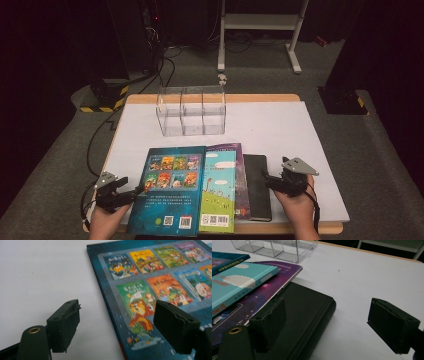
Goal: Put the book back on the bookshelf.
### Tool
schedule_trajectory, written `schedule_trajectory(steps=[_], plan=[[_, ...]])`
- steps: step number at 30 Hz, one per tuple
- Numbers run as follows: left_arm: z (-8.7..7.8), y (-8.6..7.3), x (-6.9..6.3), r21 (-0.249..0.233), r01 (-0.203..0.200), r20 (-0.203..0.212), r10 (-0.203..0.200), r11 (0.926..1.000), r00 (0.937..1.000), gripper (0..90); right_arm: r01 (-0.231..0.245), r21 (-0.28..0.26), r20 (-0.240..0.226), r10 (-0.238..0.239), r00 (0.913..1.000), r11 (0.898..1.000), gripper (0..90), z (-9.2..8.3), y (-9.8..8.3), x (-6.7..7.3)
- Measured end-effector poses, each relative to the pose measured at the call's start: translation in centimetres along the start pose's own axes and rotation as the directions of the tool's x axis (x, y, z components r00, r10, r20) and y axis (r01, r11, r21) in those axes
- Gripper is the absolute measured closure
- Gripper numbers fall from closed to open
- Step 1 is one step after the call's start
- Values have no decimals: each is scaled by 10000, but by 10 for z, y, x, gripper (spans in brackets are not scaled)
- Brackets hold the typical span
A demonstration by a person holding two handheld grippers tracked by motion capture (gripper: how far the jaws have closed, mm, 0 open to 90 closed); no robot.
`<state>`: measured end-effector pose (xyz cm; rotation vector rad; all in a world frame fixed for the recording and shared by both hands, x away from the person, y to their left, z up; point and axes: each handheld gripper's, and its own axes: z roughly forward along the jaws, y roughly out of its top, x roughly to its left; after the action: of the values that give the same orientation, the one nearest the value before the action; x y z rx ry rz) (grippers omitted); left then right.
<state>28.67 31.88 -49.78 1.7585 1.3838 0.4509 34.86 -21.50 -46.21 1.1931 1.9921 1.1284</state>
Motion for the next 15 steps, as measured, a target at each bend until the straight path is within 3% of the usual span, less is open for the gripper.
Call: schedule_trajectory(steps=[3,6,8,13,15], plan=[[-2,-6,-5,259,40,34,-41,9997,10000,214,84,109,-459,-79,9989,9999,166,1,2,8],[0,-9,-8,472,-22,41,20,9989,10000,213,192,67,-572,-187,9982,9998,185,2,3,11],[2,-9,-11,594,-105,96,100,9982,9999,212,514,295,-1101,-479,9928,9982,221,5,2,15],[7,-6,-18,691,-60,502,25,9976,9987,213,457,483,-1405,-385,9893,9978,228,8,2,19],[8,-6,-18,725,68,862,-130,9973,9962,235,456,437,-1519,-385,9876,9980,203,8,1,20]])
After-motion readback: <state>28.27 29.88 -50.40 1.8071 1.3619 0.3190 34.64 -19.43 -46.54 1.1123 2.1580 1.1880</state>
